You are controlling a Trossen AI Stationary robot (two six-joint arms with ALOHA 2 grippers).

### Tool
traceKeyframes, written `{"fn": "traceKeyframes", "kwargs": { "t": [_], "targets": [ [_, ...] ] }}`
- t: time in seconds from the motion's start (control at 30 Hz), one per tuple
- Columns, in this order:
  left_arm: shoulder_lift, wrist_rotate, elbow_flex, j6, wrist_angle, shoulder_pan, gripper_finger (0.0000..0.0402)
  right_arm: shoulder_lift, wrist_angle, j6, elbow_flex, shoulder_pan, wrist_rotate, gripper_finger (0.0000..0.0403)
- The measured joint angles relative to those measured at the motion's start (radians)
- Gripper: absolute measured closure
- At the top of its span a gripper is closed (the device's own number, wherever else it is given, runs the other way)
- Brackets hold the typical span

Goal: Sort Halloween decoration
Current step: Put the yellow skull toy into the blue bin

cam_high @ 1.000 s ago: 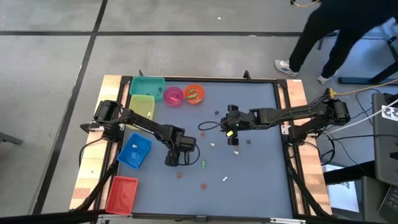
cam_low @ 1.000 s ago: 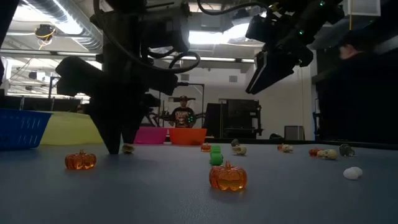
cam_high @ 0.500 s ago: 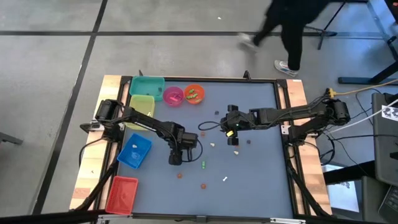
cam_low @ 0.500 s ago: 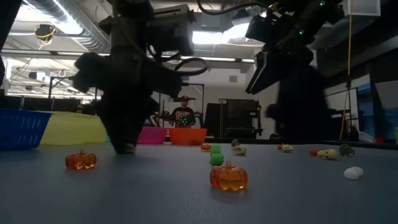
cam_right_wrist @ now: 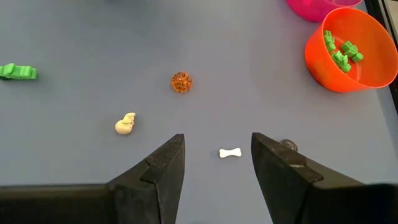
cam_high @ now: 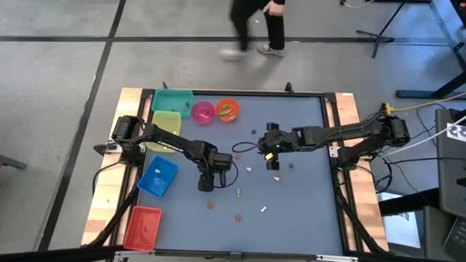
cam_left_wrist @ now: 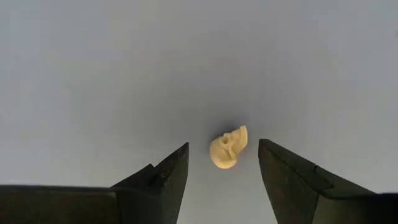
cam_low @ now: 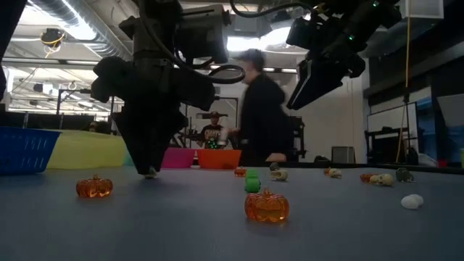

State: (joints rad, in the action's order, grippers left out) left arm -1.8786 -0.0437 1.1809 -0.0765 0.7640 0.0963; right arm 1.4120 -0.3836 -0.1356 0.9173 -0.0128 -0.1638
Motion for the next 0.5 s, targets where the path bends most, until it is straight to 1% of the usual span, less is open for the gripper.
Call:
{"fn": "traceKeyframes", "kwargs": {
  "t": [0.23, 0.5],
  "targets": [
    [0.000, 0.000, 0.000, 0.000, -0.011, 0.000, 0.0226, 0.000, 0.000, 0.000, 0.000, 0.000, 0.000, 0.0219],
    [-0.002, -0.001, -0.012, 0.008, -0.014, 0.000, 0.0247, 0.000, 0.000, 0.000, 0.000, 0.000, 0.000, 0.0219]
  ]
}}
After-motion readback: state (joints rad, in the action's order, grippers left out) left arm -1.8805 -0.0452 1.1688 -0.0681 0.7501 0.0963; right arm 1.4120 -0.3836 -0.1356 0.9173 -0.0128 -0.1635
